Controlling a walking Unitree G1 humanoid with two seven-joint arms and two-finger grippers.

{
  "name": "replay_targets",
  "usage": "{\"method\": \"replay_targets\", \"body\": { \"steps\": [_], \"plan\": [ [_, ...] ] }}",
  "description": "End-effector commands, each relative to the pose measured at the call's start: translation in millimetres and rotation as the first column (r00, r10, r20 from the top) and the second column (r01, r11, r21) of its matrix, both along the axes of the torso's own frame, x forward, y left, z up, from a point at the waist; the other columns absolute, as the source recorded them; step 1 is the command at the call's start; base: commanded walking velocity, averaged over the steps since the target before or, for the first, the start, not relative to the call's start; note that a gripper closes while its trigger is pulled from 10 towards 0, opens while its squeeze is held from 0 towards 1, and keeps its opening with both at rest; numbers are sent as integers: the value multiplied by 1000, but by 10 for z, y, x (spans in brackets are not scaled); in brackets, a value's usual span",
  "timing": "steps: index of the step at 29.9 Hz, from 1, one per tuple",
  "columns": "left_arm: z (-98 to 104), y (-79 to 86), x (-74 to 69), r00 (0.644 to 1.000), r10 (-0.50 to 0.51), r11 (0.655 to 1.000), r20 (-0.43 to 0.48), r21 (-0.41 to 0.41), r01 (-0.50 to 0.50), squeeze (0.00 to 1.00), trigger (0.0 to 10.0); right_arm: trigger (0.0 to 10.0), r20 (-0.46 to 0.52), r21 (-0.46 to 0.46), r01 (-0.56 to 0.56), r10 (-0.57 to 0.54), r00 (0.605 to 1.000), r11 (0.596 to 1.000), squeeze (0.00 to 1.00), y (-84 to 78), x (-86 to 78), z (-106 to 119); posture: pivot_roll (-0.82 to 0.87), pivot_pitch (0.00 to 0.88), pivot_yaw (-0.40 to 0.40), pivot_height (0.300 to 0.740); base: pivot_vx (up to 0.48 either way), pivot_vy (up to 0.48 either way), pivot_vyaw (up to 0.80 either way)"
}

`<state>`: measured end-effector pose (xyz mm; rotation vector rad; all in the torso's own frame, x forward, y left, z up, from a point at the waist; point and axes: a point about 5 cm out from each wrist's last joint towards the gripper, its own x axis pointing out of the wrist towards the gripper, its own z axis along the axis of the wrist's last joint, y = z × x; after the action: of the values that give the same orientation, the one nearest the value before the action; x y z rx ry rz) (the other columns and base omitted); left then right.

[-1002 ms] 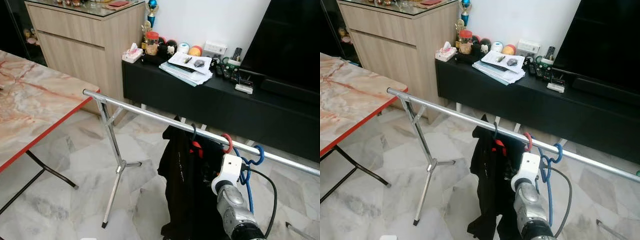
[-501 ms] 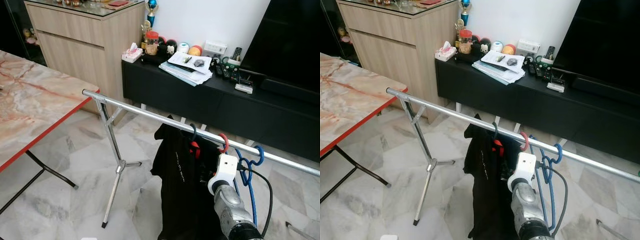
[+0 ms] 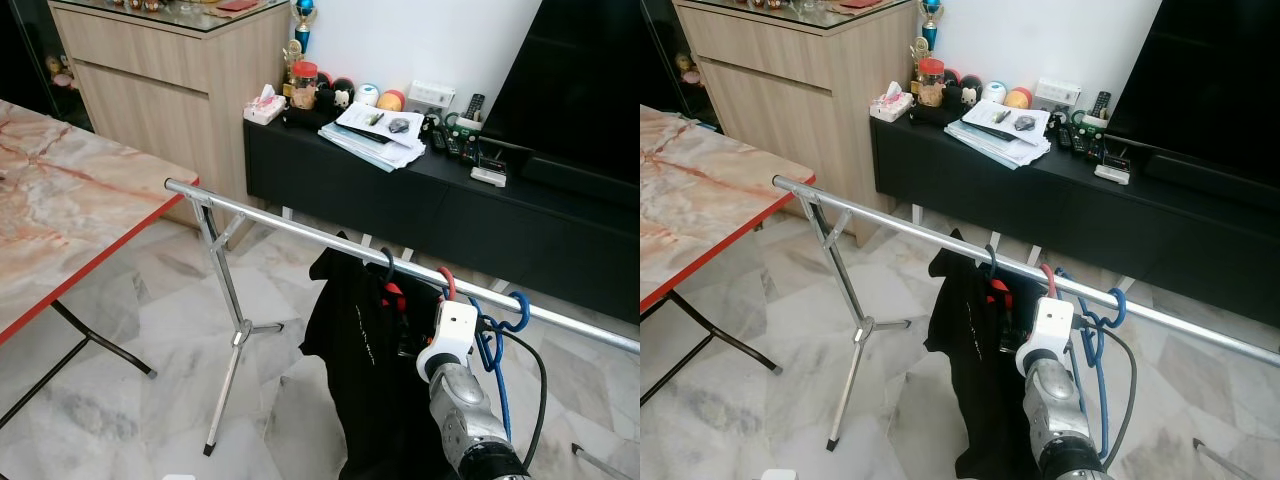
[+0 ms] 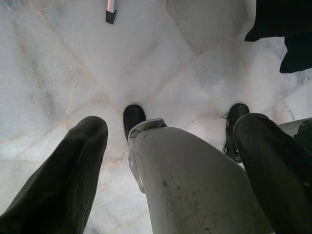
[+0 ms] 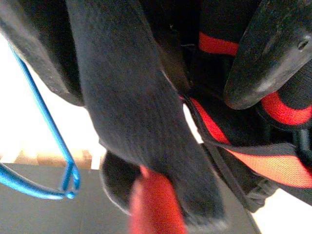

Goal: Hang hanger

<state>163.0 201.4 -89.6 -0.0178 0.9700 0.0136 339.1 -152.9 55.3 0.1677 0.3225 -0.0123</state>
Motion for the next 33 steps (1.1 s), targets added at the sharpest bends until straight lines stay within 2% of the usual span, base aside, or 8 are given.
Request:
{"method": "replay_targets", "body": {
  "steps": [1,6,11,12,13,23,33],
  "plan": [
    [-46,-13,-104,999,-7,1000,-37,-7,7,0,10000,10000,4,-10,-15,15,1000,1000,0,-30,40,65,54,96,-91,740,0,0,0],
    [-44,1,-102,999,-13,1000,-41,-7,13,0,10000,10000,-41,-40,-92,90,995,995,0,-9,46,68,49,97,-93,740,0,0,0],
    [-43,2,-99,999,-16,1000,-43,-7,16,0,10000,10000,-66,-56,-93,89,994,994,0,-35,36,56,47,97,-93,740,0,0,0],
    [-44,0,-99,999,-17,1000,-43,-8,16,0,10000,4039,-66,-56,-91,87,994,994,0,-46,34,58,46,98,-92,740,0,0,0],
    [-45,-6,-99,999,-17,1000,-43,-9,17,0,10000,0,-71,-58,-84,79,994,995,0,-73,29,53,46,99,-92,740,0,0,0],
    [-50,-39,-104,999,-23,1000,-40,-13,22,0,10000,0,-77,-56,-68,63,995,996,0,-110,37,68,49,101,-91,740,0,0,0],
    [-58,-72,-108,999,-27,1000,-44,-12,27,0,10000,0,-77,-38,-75,72,994,996,0,-64,36,65,52,99,-91,740,0,0,0]
  ]
}}
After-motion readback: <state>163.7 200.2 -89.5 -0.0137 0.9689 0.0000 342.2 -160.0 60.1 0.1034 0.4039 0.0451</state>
